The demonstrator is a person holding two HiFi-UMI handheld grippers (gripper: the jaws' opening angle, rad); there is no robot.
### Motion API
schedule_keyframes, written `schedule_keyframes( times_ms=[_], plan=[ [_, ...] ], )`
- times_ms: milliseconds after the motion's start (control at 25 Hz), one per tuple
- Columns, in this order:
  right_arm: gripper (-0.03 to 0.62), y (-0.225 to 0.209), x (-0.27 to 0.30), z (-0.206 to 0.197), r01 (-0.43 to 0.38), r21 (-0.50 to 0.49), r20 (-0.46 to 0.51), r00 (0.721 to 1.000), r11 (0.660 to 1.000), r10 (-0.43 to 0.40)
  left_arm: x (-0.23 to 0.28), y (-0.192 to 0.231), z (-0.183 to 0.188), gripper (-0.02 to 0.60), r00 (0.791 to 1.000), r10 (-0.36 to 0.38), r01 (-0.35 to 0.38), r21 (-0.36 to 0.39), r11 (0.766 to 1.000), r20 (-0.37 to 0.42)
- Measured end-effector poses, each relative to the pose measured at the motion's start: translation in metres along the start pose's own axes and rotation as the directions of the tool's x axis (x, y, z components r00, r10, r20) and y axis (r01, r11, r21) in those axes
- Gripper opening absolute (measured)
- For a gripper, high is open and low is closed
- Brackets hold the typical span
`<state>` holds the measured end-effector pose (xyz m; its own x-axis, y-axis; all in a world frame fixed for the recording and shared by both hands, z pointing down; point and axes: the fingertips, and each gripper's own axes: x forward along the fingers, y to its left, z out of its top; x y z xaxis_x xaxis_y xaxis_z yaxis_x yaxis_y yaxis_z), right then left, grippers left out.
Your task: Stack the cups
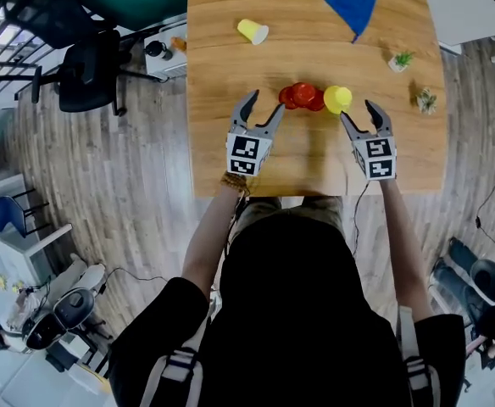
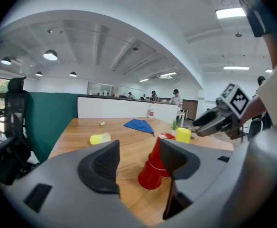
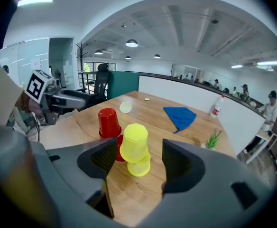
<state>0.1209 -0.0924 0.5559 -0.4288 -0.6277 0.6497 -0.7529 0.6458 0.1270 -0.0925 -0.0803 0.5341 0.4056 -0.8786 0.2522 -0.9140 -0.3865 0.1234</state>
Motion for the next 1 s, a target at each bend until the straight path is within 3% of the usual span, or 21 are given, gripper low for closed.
schedule_keyframes(
  times_ms=[160,360,680,1000],
  plan=[
    [0.313,-0.009,-0.020,-0.028,0.048,0.064,-0.035,0.998,0.997,-0.046,0.019,0.050,-0.009,0.280,0.991,0.129,-0.130,-0.008,0.992,-0.043],
    [0.311,-0.004,-0.042,-0.058,0.080,0.123,-0.087,0.994,0.989,-0.069,0.052,0.098,-0.025,0.263,0.972,0.201,-0.203,-0.003,0.979,-0.118],
    [0.304,-0.007,-0.062,-0.092,0.114,0.205,-0.123,0.988,0.972,-0.090,0.107,0.124,-0.050,0.233,0.951,0.232,-0.238,-0.008,0.971,-0.207],
    [0.301,-0.012,-0.068,-0.105,0.128,0.226,-0.140,0.985,0.966,-0.098,0.148,0.149,-0.063,0.212,0.934,0.244,-0.259,-0.023,0.966,-0.259]
  ],
)
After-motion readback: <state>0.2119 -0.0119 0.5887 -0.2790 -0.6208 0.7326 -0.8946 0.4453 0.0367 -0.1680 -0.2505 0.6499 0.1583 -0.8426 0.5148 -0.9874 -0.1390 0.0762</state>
